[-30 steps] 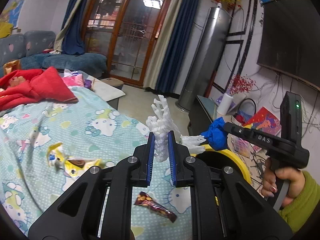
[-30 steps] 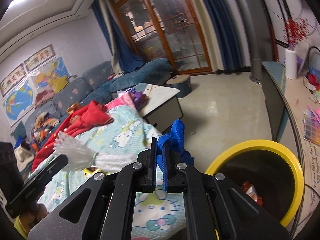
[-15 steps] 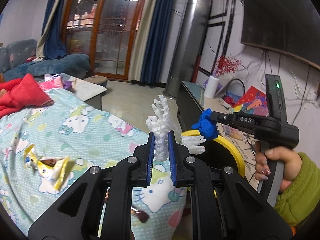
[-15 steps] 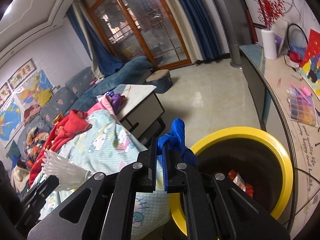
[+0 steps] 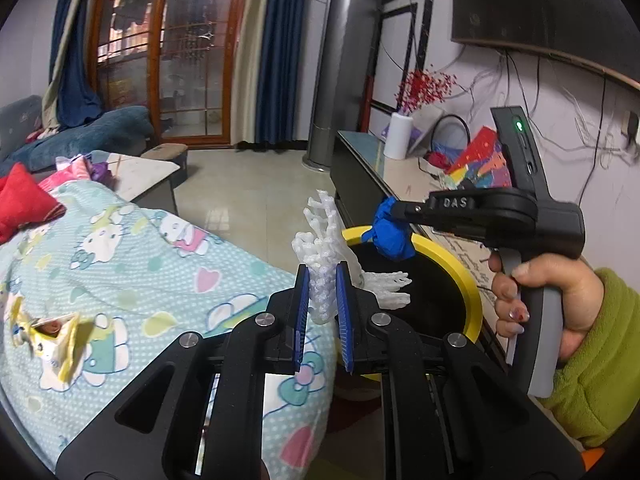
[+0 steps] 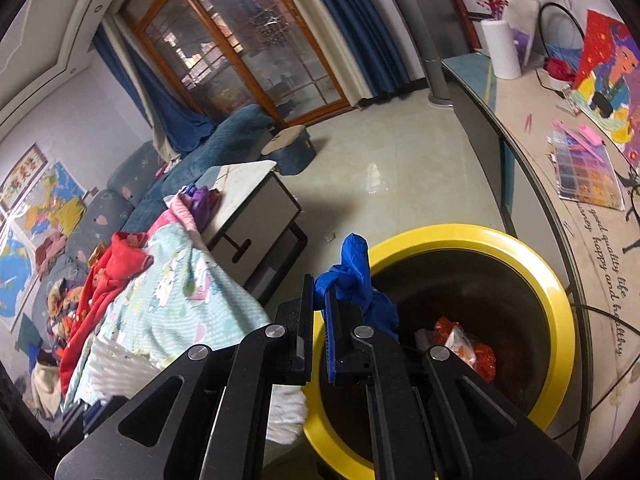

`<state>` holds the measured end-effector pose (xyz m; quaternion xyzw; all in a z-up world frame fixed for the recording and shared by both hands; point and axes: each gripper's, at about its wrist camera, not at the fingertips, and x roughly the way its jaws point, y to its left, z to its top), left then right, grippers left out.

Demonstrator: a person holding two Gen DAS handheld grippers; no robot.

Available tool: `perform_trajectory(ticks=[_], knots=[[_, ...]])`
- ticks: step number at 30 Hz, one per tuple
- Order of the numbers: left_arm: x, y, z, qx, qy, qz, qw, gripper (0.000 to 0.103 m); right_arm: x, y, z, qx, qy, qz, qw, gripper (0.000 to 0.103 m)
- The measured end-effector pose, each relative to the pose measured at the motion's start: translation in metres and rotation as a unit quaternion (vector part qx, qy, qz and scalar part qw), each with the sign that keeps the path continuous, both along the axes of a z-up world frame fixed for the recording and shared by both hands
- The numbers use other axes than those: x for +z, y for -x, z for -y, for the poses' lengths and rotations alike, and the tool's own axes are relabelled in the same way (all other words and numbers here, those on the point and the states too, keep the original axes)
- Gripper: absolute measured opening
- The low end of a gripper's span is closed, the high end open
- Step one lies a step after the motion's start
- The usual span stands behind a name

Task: Collect trash
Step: 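Carry the blue cloth and white net bag over the yellow-rimmed bin, then open both tools to drop the cloth and net bag into the bin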

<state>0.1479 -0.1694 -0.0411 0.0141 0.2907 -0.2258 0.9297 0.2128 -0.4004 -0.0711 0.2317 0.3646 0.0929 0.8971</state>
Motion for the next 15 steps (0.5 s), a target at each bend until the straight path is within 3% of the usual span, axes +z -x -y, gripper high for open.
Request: perform_trajectory(ticks=[15], knots=[[-0.023, -0.013, 0.056, -0.058, -0.049, -0.017, 0.9969, 0.009, -0.021, -0.003, 0.037, -0.049, -0.019, -0.032, 0.998, 0.006]])
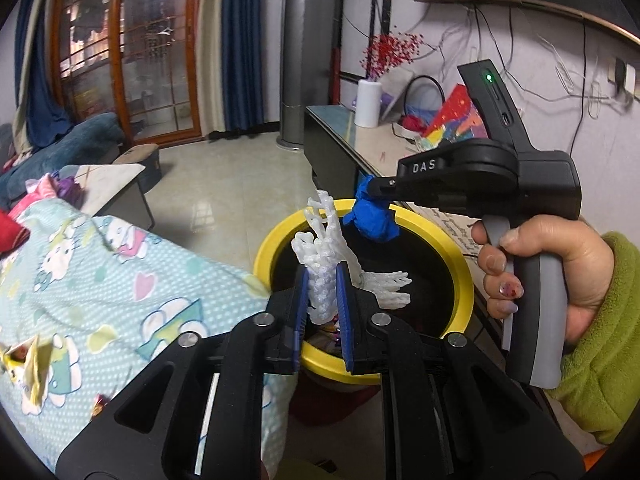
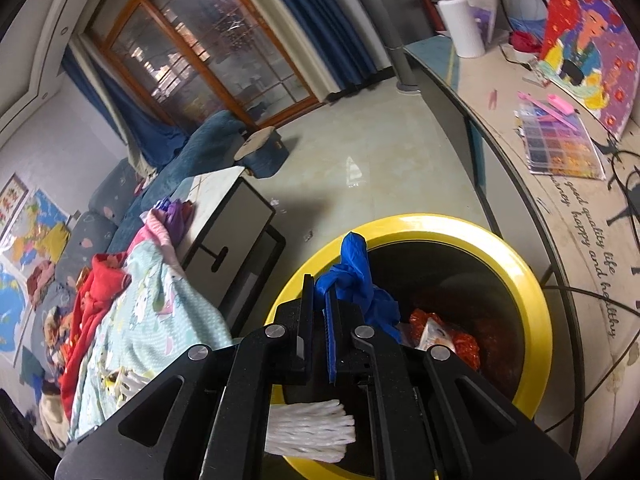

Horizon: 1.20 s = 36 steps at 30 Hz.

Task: Collect trash
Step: 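Open both tools to drop the cloth and net bag into the bin, then move both tools back over the candy bar and yellow wrapper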

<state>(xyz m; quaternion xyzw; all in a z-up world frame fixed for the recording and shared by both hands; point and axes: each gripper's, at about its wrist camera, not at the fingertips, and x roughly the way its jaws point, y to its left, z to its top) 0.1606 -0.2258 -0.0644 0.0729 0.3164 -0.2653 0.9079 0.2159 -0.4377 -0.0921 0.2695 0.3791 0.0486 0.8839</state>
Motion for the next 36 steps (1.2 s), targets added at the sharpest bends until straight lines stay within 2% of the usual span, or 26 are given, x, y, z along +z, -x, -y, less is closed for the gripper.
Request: perform_trajectory(ticks=[2, 3, 4, 6, 8, 10, 13, 17, 26, 36], knots=[[-0.002, -0.003, 0.005, -0.002, -0.004, -0.005, 1.0000, 0.013, -0.004, -0.001, 0.006, -0.006, -0.003, -0.005, 1.000, 0.015], [-0.003, -0.005, 0.006, -0.001, -0.005, -0.010, 0.9999, 0.022, -0.006, -0.001, 0.008, -0.009, -0.007, -0.009, 1.000, 0.030], [-0.005, -0.008, 0.005, 0.002, -0.004, -0.018, 0.9998, 0.038, -0.006, 0.000, 0.010, -0.012, -0.009, -0.010, 1.000, 0.039], [-0.006, -0.011, -0.001, 0.008, 0.005, -0.025, 0.9996, 0.052, -0.008, 0.000, 0.013, -0.022, -0.007, -0.013, 1.000, 0.040], [-0.005, -0.011, -0.008, 0.018, 0.009, -0.025, 0.9995, 0.059, -0.010, 0.000, 0.014, -0.026, -0.002, -0.017, 1.000, 0.041], [-0.004, -0.010, -0.016, 0.029, 0.019, -0.023, 0.9992, 0.082, -0.010, 0.001, 0.013, -0.028, 0.003, -0.017, 0.999, 0.046], [0.000, -0.010, -0.031, 0.052, 0.027, -0.015, 0.9982, 0.091, -0.004, 0.003, 0.004, -0.020, 0.016, -0.004, 1.000, 0.051], [0.004, -0.011, -0.050, 0.084, 0.035, -0.012, 0.9958, 0.092, 0.007, 0.007, -0.013, -0.002, 0.030, 0.018, 0.999, 0.059], [0.017, -0.005, -0.089, 0.152, 0.050, 0.015, 0.9870, 0.092, 0.025, 0.014, -0.061, 0.066, 0.044, 0.050, 0.996, 0.061], [0.026, 0.000, -0.135, 0.221, 0.068, 0.033, 0.9723, 0.092, 0.037, 0.024, -0.111, 0.140, 0.062, 0.076, 0.985, 0.062]])
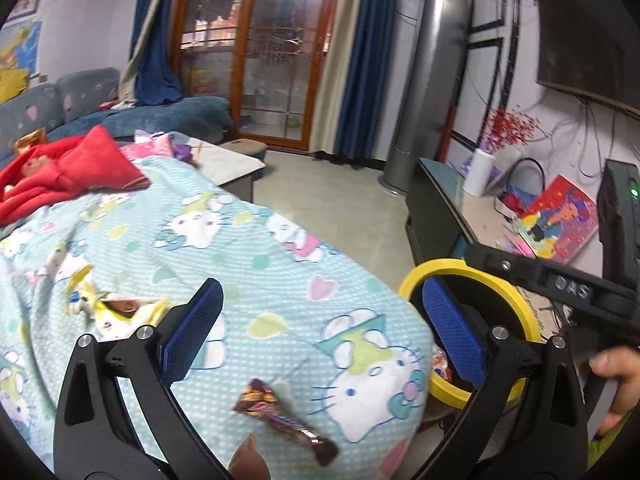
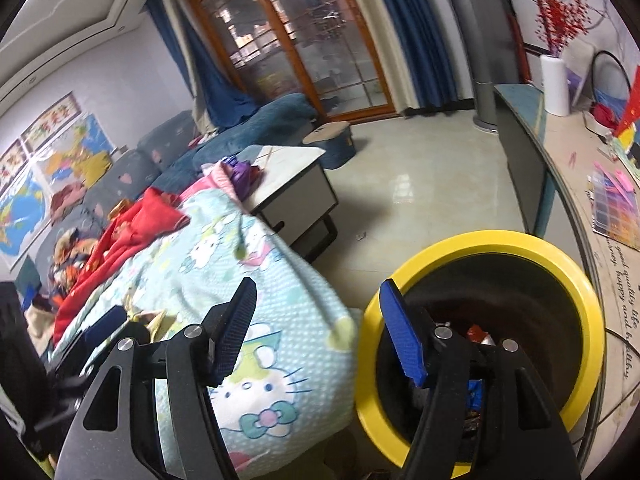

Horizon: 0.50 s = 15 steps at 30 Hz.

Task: Collect trash
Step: 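Move both tools back over the candy bar and yellow wrapper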

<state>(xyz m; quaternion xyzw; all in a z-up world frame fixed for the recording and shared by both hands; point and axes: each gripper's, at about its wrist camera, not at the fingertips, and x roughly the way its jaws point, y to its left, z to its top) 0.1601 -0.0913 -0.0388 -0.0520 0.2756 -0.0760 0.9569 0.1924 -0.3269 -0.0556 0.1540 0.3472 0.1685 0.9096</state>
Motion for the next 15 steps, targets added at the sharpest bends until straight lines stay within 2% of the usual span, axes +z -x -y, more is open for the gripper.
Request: perform_trajectory(ticks=[15], knots=[[-0.001, 0.005, -0.058, 0.081, 0.017, 0.005, 0.9966, 0.092, 0.000, 0.020, -0.071, 0.109, 0.040, 0.010, 0.993, 0.062]])
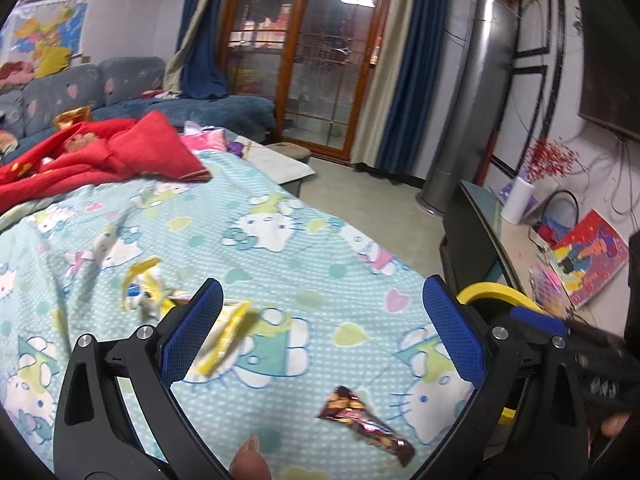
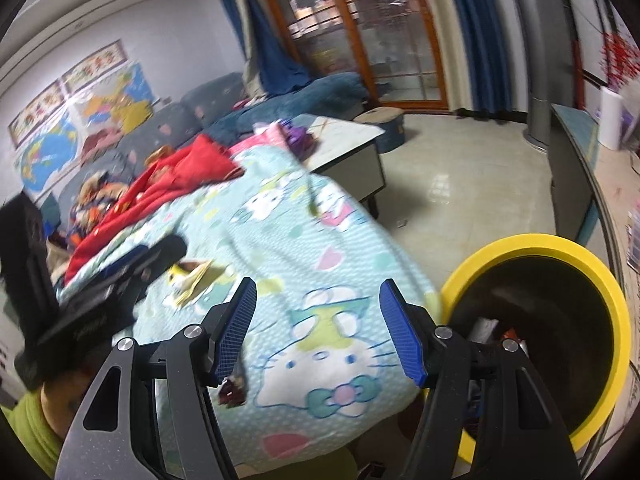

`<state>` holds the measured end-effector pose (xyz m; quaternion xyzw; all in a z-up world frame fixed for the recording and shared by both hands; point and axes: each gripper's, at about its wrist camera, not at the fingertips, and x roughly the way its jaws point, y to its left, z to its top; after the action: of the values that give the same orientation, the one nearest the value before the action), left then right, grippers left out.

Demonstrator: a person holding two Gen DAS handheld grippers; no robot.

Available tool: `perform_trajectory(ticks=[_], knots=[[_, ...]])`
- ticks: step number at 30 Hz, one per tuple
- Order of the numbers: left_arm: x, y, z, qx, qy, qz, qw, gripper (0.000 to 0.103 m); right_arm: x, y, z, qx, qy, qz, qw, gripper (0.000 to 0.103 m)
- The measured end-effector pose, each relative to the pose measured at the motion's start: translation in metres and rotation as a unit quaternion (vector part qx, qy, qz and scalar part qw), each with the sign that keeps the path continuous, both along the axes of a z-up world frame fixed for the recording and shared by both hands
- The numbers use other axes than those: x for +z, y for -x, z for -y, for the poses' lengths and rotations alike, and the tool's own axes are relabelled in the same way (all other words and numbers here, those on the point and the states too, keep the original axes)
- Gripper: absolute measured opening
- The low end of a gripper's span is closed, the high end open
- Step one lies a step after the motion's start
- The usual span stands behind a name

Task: Collect trash
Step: 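Move both tools back over the candy bar and yellow wrapper, then grasp the brown candy bar with the right tool while the left tool grasps the yellow wrapper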

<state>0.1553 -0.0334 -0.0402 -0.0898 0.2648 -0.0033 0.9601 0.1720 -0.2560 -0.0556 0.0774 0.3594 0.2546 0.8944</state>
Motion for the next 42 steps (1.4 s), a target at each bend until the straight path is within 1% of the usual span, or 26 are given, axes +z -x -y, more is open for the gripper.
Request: perform_trajectory(ticks=[2, 10, 15, 21, 22, 23, 24, 26, 27, 28, 30, 32, 33, 34, 35, 36, 37, 39, 40, 42], knots=[[0.000, 0.000, -0.009, 0.012, 0.005, 0.000, 0.9999, 0.092, -0.002, 0.005, -0.013, 0.023, 0.008, -0.001, 1.000, 0.062], [-0.005, 0.002, -0.050, 0.067, 0.033, -0.012, 0.9972, 0.092, -0.009, 0.021, -0.048, 0.083, 0.041, -0.007, 0.996, 0.062], [-0.015, 0.002, -0.072, 0.102, 0.055, -0.027, 0.9929, 0.092, -0.020, 0.030, -0.065, 0.114, 0.061, -0.019, 0.991, 0.062], [-0.029, -0.001, -0.090, 0.123, 0.081, -0.049, 0.9878, 0.092, -0.040, 0.038, -0.085, 0.148, 0.093, -0.039, 0.984, 0.061], [-0.032, -0.003, -0.093, 0.125, 0.089, -0.055, 0.9866, 0.092, -0.044, 0.039, -0.088, 0.158, 0.097, -0.044, 0.982, 0.060], [-0.036, -0.004, -0.097, 0.127, 0.100, -0.062, 0.9848, 0.092, -0.045, 0.040, -0.090, 0.163, 0.098, -0.047, 0.981, 0.053], [-0.040, -0.006, -0.100, 0.129, 0.109, -0.067, 0.9834, 0.092, -0.048, 0.042, -0.093, 0.171, 0.101, -0.049, 0.979, 0.051], [-0.048, -0.008, -0.107, 0.132, 0.132, -0.078, 0.9793, 0.092, -0.050, 0.046, -0.099, 0.183, 0.110, -0.042, 0.976, 0.044], [-0.051, -0.009, -0.109, 0.133, 0.142, -0.083, 0.9773, 0.089, -0.051, 0.049, -0.102, 0.189, 0.114, -0.036, 0.975, 0.041], [-0.055, -0.010, -0.112, 0.134, 0.152, -0.088, 0.9752, 0.081, -0.051, 0.050, -0.103, 0.193, 0.115, -0.035, 0.974, 0.036], [-0.061, -0.012, -0.114, 0.133, 0.163, -0.101, 0.9724, 0.070, -0.052, 0.053, -0.107, 0.199, 0.118, -0.029, 0.972, 0.030], [-0.063, -0.013, -0.115, 0.130, 0.168, -0.103, 0.9718, 0.066, -0.052, 0.053, -0.109, 0.204, 0.120, -0.027, 0.971, 0.024], [-0.063, -0.013, -0.114, 0.127, 0.168, -0.102, 0.9722, 0.062, -0.052, 0.053, -0.110, 0.206, 0.120, -0.026, 0.971, 0.023], [-0.063, -0.014, -0.113, 0.124, 0.168, -0.103, 0.9725, 0.056, -0.052, 0.054, -0.109, 0.207, 0.119, -0.025, 0.971, 0.022], [-0.064, -0.015, -0.113, 0.122, 0.167, -0.106, 0.9726, 0.053, -0.052, 0.054, -0.109, 0.207, 0.119, -0.025, 0.971, 0.022], [-0.064, -0.015, -0.112, 0.119, 0.166, -0.108, 0.9729, 0.047, -0.052, 0.054, -0.109, 0.206, 0.117, -0.026, 0.971, 0.021], [-0.064, -0.016, -0.110, 0.115, 0.166, -0.110, 0.9732, 0.040, -0.052, 0.053, -0.108, 0.205, 0.115, -0.028, 0.972, 0.019], [-0.066, -0.017, -0.108, 0.107, 0.165, -0.114, 0.9737, 0.035, -0.051, 0.052, -0.106, 0.204, 0.111, -0.032, 0.972, 0.019], [-0.066, -0.017, -0.107, 0.103, 0.164, -0.116, 0.9742, 0.031, -0.051, 0.051, -0.105, 0.203, 0.107, -0.035, 0.973, 0.018], [-0.066, -0.019, -0.104, 0.095, 0.163, -0.119, 0.9748, 0.028, -0.051, 0.050, -0.104, 0.201, 0.103, -0.038, 0.973, 0.018]])
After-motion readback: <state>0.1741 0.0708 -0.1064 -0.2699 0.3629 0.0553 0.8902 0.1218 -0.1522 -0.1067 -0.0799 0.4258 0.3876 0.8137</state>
